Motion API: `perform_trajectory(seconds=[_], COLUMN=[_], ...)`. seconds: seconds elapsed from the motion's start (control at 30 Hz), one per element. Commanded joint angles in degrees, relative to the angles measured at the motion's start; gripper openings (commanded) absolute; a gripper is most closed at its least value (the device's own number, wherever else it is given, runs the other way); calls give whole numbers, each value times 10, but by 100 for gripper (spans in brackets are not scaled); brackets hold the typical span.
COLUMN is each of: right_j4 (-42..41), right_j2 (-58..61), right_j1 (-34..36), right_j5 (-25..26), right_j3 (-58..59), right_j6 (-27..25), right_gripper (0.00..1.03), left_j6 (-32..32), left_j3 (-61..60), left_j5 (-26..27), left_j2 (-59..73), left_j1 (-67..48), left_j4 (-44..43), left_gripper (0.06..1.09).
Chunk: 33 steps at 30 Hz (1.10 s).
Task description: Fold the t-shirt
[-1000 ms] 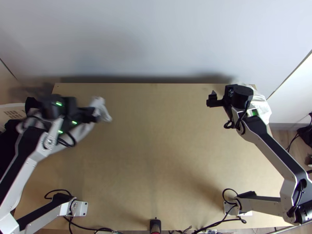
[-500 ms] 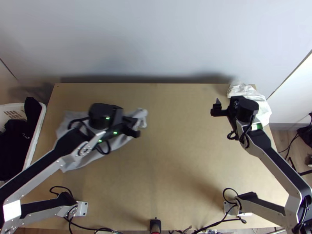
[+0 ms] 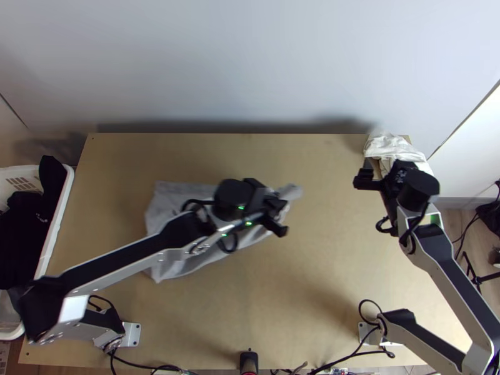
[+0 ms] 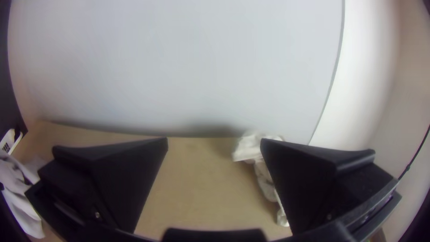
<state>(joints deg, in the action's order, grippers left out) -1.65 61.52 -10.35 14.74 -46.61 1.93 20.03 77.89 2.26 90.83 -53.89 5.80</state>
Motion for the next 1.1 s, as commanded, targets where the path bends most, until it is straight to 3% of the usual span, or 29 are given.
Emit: perform_trajectory(seconds=[0.0, 0.3, 0.6, 1.07], right_j4=[1, 2, 9, 21], right_j2=[-48, -88, -99, -134], right_j1=[32, 87, 97, 106], right_j5=[-1, 0, 0, 0], right_j3=[20, -1, -16, -1], right_j6=[11, 55, 71, 83], right_gripper=[96, 96, 96, 96], left_j6=[19, 76, 178, 215], left_j3=[64, 114, 194, 411], left_j5=[-2, 4, 38, 32], left_j2=[102, 226, 349, 499], left_j1=[-46, -47, -72, -91], left_j4=[-68, -117, -118, -46], left_gripper=[10, 10, 10, 10])
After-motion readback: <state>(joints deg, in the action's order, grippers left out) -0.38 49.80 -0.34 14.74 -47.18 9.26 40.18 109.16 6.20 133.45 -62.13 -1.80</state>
